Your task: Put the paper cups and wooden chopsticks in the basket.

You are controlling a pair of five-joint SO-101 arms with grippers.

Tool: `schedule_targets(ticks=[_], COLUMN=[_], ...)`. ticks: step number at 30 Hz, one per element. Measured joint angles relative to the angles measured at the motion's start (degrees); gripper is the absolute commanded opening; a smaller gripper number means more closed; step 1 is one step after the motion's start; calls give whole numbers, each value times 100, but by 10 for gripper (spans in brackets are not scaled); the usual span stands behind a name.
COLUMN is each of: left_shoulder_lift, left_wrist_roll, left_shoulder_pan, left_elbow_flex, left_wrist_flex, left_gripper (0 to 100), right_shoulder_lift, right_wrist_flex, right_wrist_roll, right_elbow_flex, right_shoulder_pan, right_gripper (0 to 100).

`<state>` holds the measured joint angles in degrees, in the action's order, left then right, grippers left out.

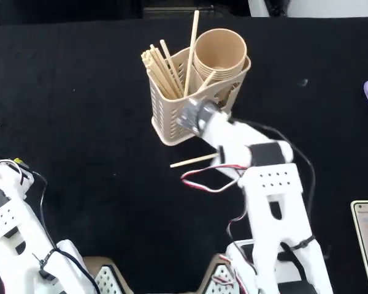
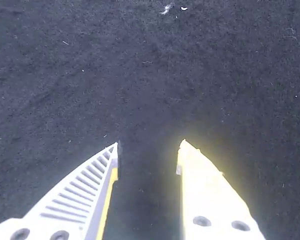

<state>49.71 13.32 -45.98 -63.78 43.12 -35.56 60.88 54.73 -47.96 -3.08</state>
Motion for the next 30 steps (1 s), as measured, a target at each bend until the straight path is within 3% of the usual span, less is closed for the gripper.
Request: schedule_targets(ticks=[3, 11, 22, 30], left_shoulder_lift=[0, 0, 0, 0], left_wrist_roll=[0, 0, 0, 0], left_shoulder_pan=[97, 141, 141, 141], left_elbow_flex=[0, 0, 0, 0], left_wrist_flex=[0, 0, 0, 0], left_gripper=[191, 191, 191, 191], right_shoulder_lift=[237, 1820, 4018, 4782], right_wrist_flex=[-932, -2400, -1116, -1011], right_wrist_roll=[607, 1451, 2681, 2760], right_elbow_flex=[-677, -774, 1380, 2084], right_shoulder_pan=[677, 1284, 1336, 1345], right_gripper=[292, 265, 263, 260])
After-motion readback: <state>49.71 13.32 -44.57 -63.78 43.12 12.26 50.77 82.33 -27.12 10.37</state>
